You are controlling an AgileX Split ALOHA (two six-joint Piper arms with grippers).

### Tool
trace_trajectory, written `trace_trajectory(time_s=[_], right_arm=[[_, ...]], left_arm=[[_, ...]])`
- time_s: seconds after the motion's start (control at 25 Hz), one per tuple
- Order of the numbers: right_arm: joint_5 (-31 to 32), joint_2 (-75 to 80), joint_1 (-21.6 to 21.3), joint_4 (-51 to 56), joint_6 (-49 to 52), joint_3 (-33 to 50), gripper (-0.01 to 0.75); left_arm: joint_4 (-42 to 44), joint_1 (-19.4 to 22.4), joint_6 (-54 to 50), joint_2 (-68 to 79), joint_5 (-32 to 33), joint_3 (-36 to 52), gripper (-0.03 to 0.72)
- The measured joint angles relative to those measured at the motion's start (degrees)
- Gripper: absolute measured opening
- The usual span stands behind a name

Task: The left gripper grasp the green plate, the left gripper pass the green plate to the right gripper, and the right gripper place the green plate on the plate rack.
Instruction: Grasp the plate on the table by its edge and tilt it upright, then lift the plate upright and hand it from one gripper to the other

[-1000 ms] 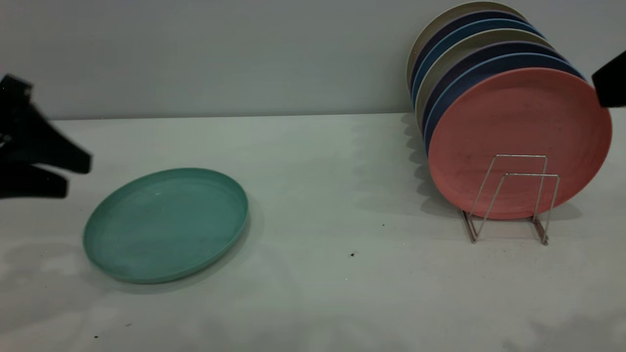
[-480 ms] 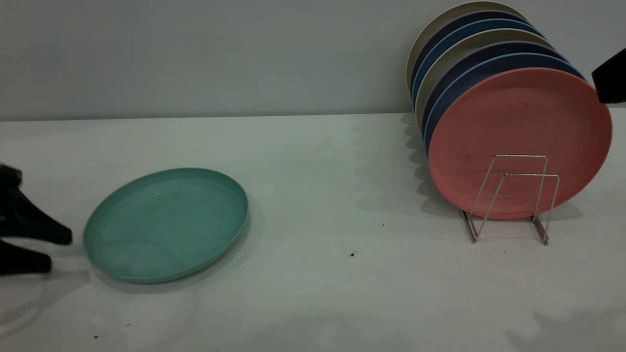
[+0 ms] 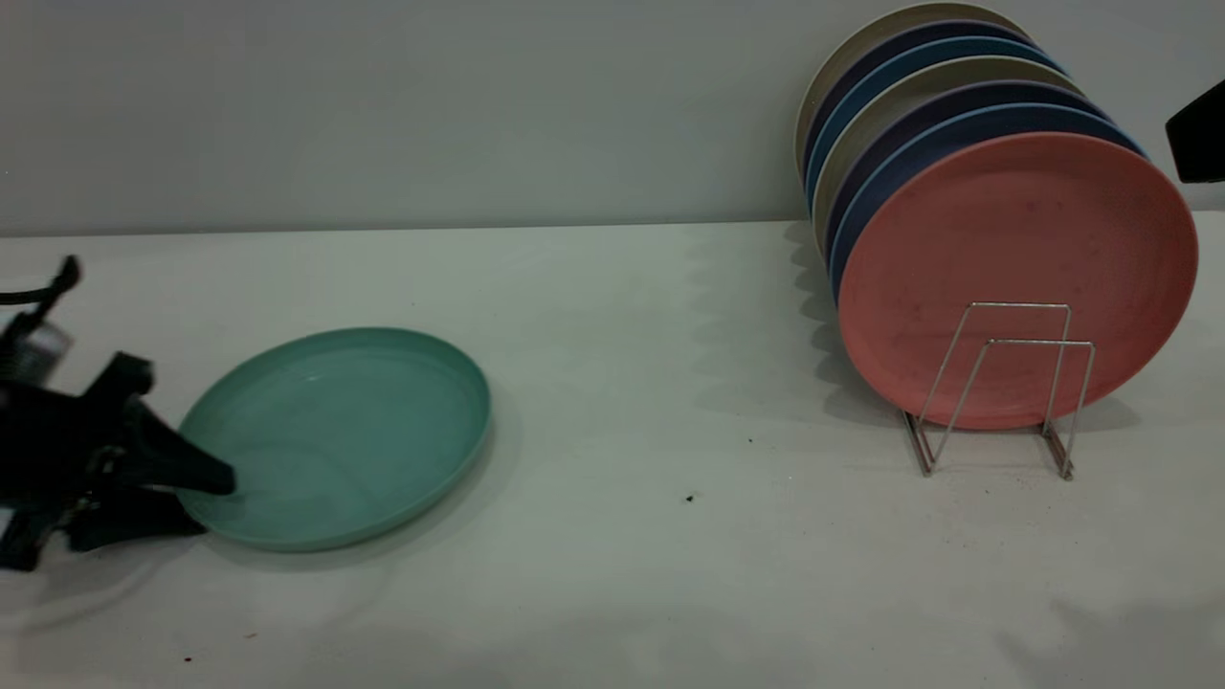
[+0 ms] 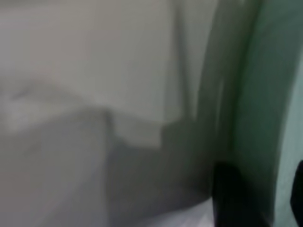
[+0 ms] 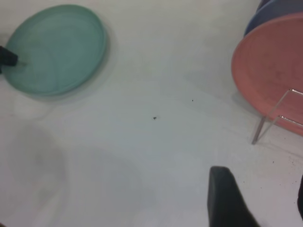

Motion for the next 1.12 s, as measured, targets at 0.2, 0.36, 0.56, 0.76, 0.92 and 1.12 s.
trace_trajectory(time_s=[0.2, 0.36, 0.56, 0.76, 0.92, 1.12], right_arm=[[0.0, 0.0, 0.0, 0.1, 0.0, 0.0, 0.386], [0.2, 0.0, 0.0, 0.3, 0.0, 0.0, 0.386], [2.6, 3.2, 0.0, 3.9, -0.8, -0.1, 0.386], [2.5, 12.3, 0.0, 13.1, -9.2, -0.1, 0.386], [4.5, 20.9, 0.0, 25.3, -20.9, -0.5, 0.386], [7.1, 30.0, 0.0, 40.8, -36.6, -0.6, 0.386]], left_arm=[[-0.1, -1.8, -3.3, 0.2, -0.8, -1.5, 0.087], [2.8, -1.8, -3.7, 0.1, -1.0, -2.4, 0.018], [8.7, -2.1, -3.8, -4.2, -3.8, -3.9, 0.016], [13.3, -5.9, -3.8, -11.0, -5.6, -4.9, 0.016], [14.0, -12.1, -4.8, -14.7, -6.1, -5.0, 0.015], [14.1, -19.8, -8.0, -15.5, -6.1, -5.0, 0.015]])
